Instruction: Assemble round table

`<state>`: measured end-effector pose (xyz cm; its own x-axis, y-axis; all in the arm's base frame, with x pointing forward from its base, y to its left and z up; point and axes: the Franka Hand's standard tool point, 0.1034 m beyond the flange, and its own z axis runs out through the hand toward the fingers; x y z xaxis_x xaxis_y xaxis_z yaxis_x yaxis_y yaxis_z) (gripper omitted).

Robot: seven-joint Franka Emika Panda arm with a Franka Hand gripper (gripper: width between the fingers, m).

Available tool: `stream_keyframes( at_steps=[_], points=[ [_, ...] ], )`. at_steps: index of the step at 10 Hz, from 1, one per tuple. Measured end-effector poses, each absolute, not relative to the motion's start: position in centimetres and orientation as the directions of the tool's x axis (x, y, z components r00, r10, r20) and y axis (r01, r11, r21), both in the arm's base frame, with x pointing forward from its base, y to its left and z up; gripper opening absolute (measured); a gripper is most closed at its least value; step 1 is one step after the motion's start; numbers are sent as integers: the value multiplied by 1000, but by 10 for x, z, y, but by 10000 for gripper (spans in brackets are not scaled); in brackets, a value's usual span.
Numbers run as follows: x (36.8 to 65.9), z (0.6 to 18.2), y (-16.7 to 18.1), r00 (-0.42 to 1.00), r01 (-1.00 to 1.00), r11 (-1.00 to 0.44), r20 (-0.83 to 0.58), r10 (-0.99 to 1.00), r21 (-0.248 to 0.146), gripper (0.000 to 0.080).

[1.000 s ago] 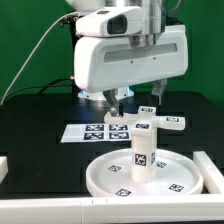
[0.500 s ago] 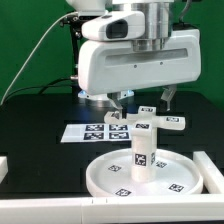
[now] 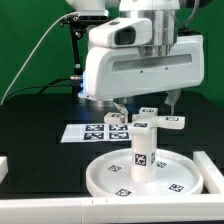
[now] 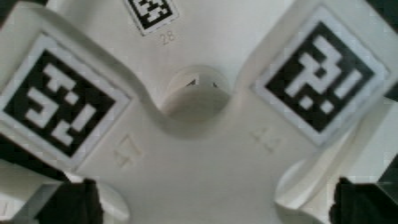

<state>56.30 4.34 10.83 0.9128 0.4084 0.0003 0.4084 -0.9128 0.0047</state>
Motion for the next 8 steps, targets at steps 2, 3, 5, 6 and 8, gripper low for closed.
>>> stream_keyframes(
  at_steps=[2, 3, 5, 6, 8],
  points=[
    [564, 105, 41, 914, 406, -914, 12, 407, 15, 649],
    [564, 105, 41, 914, 405, -914, 13, 405, 15, 649],
    [564, 105, 41, 928, 372, -928, 13, 372, 14, 509],
    [564, 105, 41, 928, 372, -928, 13, 373, 15, 438],
    [564, 105, 41, 955, 297, -955, 15, 297, 12, 438]
  ],
)
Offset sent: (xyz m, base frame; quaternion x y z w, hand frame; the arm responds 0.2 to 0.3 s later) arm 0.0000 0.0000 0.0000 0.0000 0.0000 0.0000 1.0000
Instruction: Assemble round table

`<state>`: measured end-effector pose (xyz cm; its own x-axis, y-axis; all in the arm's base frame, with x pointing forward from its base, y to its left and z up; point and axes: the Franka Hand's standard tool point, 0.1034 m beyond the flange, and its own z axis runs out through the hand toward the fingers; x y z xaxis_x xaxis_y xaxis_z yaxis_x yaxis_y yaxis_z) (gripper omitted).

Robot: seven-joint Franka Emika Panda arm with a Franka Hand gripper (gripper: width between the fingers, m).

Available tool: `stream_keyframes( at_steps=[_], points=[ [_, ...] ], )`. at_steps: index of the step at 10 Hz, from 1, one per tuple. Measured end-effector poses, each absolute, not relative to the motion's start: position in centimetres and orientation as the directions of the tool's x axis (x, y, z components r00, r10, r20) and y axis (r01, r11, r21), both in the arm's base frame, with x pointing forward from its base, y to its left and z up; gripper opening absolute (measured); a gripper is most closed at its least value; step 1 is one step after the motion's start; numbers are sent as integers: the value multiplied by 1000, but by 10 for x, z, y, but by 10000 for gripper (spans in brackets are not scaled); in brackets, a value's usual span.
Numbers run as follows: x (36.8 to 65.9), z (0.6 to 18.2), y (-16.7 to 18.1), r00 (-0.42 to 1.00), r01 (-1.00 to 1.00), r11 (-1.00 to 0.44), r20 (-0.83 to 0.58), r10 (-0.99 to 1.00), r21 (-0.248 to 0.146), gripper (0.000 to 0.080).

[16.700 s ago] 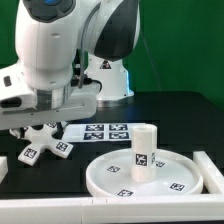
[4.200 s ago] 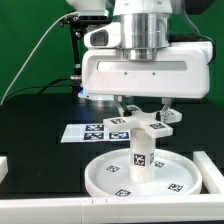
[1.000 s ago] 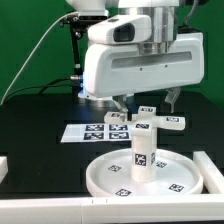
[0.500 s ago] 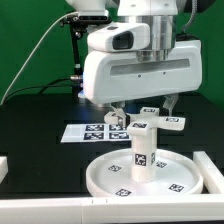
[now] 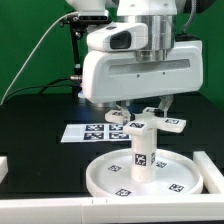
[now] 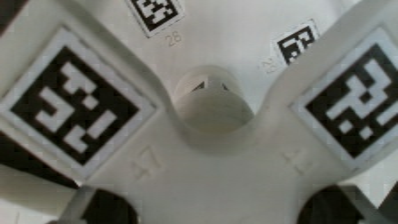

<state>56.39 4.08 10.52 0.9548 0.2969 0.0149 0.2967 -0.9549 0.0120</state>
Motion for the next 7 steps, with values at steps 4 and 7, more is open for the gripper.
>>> stream_keyframes(
  at_steps=[4, 7],
  points=[
    [563, 104, 41, 980, -170, -985, 98, -172, -27, 439],
    [563, 104, 41, 980, -170, -985, 98, -172, -27, 440]
  ],
)
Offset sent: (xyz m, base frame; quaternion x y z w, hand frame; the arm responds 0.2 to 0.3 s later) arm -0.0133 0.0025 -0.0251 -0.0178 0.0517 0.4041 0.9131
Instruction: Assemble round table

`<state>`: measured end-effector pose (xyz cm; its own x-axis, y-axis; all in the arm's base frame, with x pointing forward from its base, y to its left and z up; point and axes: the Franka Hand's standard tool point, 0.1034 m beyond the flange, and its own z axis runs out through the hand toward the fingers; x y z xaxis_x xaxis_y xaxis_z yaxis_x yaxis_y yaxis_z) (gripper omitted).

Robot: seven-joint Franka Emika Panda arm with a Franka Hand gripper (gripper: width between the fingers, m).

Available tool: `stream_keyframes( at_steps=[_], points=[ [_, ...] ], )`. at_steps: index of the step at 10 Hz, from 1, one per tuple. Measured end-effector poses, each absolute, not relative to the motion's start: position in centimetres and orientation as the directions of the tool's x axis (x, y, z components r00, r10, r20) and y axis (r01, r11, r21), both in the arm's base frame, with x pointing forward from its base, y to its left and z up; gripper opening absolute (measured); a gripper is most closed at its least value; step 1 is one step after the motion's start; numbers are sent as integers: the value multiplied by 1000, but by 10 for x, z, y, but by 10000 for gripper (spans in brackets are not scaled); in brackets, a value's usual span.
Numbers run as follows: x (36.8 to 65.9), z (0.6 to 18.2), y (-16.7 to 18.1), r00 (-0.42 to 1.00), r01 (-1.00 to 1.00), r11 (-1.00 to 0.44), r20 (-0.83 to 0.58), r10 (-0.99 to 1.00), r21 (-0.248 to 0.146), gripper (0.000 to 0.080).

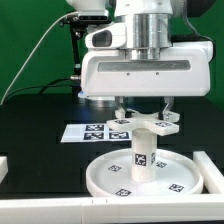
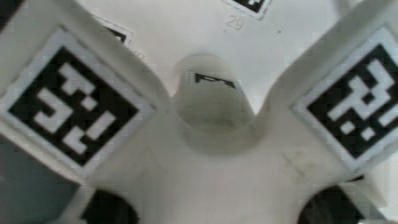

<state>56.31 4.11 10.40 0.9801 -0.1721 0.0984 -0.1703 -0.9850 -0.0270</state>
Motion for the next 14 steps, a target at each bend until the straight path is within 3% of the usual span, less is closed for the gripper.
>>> stream_keyframes(
  at_steps=[7, 8, 11, 14],
  points=[
    [563, 104, 41, 980, -170, -985, 98, -172, -27, 440],
    [563, 104, 41, 942, -320, -947, 96, -322, -42, 440],
    [562, 103, 41, 659, -744, -662, 62, -750, -96, 440],
    [562, 103, 40, 362, -924, -359, 5, -932, -131, 440]
  ],
)
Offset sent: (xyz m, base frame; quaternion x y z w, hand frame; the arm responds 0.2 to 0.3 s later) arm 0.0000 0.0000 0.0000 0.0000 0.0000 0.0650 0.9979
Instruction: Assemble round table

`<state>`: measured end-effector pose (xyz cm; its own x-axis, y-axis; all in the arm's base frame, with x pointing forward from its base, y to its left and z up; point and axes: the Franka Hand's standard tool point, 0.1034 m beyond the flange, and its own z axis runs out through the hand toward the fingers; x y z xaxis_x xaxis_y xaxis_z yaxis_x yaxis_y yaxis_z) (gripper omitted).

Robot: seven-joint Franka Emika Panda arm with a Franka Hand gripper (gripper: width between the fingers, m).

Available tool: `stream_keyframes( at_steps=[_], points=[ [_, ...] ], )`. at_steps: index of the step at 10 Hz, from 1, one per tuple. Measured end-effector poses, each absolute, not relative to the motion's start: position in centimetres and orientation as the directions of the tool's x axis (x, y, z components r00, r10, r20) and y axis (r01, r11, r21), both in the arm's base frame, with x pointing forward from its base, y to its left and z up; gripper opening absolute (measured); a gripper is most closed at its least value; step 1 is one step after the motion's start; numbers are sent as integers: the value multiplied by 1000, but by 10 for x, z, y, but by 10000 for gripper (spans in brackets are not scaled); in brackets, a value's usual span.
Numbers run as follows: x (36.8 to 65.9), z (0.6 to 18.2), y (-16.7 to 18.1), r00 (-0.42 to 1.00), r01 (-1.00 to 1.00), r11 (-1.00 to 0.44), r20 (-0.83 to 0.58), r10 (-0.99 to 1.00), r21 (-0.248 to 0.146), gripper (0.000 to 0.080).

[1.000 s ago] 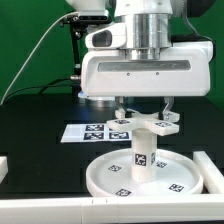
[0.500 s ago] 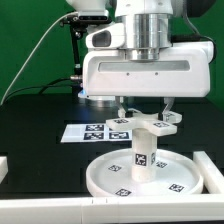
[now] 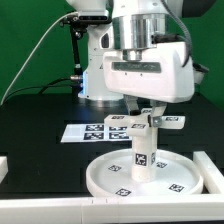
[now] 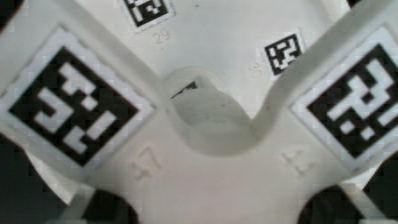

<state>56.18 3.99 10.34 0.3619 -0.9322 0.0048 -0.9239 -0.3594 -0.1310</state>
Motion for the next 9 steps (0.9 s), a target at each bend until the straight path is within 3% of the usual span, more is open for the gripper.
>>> stream_keyframes(
  at_steps=[2, 3, 4, 6, 9],
  points=[
    [562, 104, 40, 410, -904, -408, 7, -912, -127, 442],
    [562, 112, 43, 434, -895, -430, -11, -901, -117, 596],
    [564, 123, 46, 478, -873, -473, -22, -878, -118, 633],
    [569, 137, 46, 720, -686, -715, 16, -694, -134, 646],
    [568, 133, 41, 957, -274, -956, 64, -282, -108, 649]
  ],
)
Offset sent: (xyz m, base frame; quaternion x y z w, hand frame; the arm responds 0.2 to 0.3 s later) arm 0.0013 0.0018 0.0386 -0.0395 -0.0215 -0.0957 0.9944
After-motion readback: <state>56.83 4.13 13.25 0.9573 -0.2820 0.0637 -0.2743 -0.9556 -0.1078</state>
